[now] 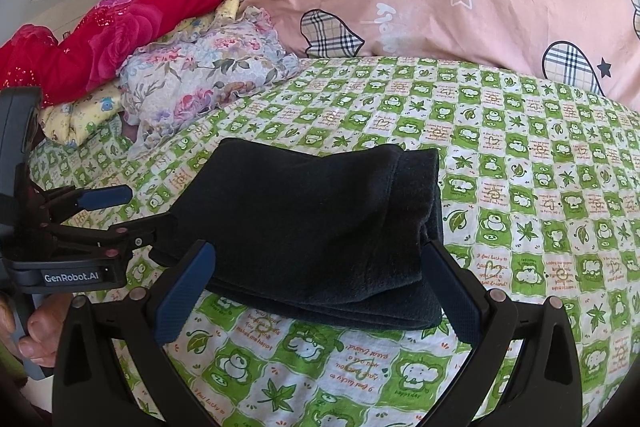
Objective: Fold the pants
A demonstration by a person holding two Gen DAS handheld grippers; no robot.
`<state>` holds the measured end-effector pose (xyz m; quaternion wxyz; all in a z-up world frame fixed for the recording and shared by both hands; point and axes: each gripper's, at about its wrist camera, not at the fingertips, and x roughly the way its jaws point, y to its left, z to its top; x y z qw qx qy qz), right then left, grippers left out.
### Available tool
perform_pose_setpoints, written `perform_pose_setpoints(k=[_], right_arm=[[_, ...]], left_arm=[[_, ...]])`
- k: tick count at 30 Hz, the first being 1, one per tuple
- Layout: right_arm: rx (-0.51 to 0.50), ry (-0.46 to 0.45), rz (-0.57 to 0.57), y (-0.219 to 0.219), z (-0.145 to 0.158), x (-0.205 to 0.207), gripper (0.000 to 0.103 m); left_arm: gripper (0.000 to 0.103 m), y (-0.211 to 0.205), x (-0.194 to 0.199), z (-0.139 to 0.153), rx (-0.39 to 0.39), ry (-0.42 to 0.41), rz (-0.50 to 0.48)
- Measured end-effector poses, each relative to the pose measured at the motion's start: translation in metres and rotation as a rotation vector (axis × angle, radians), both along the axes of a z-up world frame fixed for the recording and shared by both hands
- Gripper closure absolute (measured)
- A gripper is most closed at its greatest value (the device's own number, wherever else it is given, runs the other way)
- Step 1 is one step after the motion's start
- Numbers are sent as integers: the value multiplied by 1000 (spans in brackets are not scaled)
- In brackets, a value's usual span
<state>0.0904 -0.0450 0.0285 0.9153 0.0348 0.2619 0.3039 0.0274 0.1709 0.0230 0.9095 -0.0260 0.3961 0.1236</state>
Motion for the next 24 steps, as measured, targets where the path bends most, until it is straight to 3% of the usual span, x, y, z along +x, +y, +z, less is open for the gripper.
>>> perform_pose_setpoints(k=[24], right_arm=[[9,2,-12,-4,1,4,1]], left_arm=[[18,-1,8,-1,3,9,9]])
